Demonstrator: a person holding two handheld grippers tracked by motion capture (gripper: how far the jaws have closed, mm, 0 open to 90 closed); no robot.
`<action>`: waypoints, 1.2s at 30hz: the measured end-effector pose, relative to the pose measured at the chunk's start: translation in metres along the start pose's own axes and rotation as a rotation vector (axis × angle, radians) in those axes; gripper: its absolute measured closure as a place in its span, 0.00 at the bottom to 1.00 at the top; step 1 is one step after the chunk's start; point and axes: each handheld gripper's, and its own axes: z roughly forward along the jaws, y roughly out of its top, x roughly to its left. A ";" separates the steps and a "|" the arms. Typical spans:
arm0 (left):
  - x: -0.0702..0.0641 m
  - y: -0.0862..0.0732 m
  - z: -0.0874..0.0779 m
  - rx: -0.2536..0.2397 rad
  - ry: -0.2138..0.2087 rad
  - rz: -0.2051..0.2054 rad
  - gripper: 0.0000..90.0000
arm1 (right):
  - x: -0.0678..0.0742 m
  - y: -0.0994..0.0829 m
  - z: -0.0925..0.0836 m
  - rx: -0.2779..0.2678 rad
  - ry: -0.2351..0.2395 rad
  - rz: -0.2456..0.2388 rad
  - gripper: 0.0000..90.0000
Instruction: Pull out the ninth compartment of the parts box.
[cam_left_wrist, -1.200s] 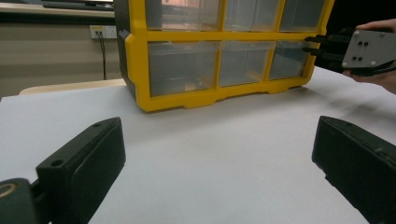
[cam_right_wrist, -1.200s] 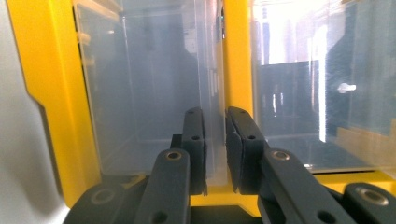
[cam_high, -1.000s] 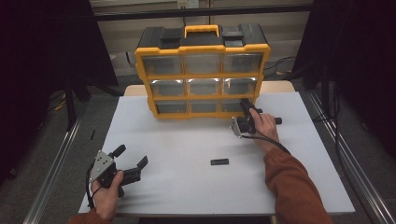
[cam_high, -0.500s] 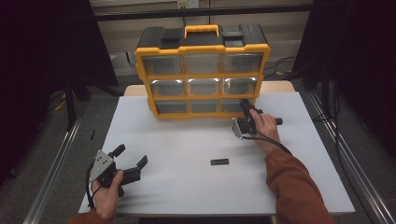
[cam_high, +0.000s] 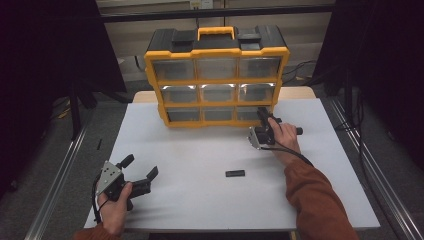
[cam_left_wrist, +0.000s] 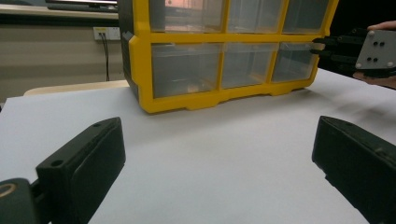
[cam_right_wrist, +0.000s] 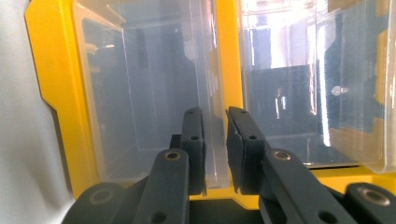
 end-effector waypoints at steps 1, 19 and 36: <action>0.000 0.000 0.000 0.001 -0.001 0.002 0.03 | 0.000 0.000 -0.001 0.005 -0.002 0.001 0.87; 0.000 0.001 0.001 -0.003 -0.007 -0.002 0.03 | -0.001 0.001 -0.004 -0.004 0.004 -0.015 0.87; 0.000 0.000 0.001 -0.001 -0.009 -0.002 0.03 | -0.002 0.003 -0.009 0.000 0.013 -0.030 0.88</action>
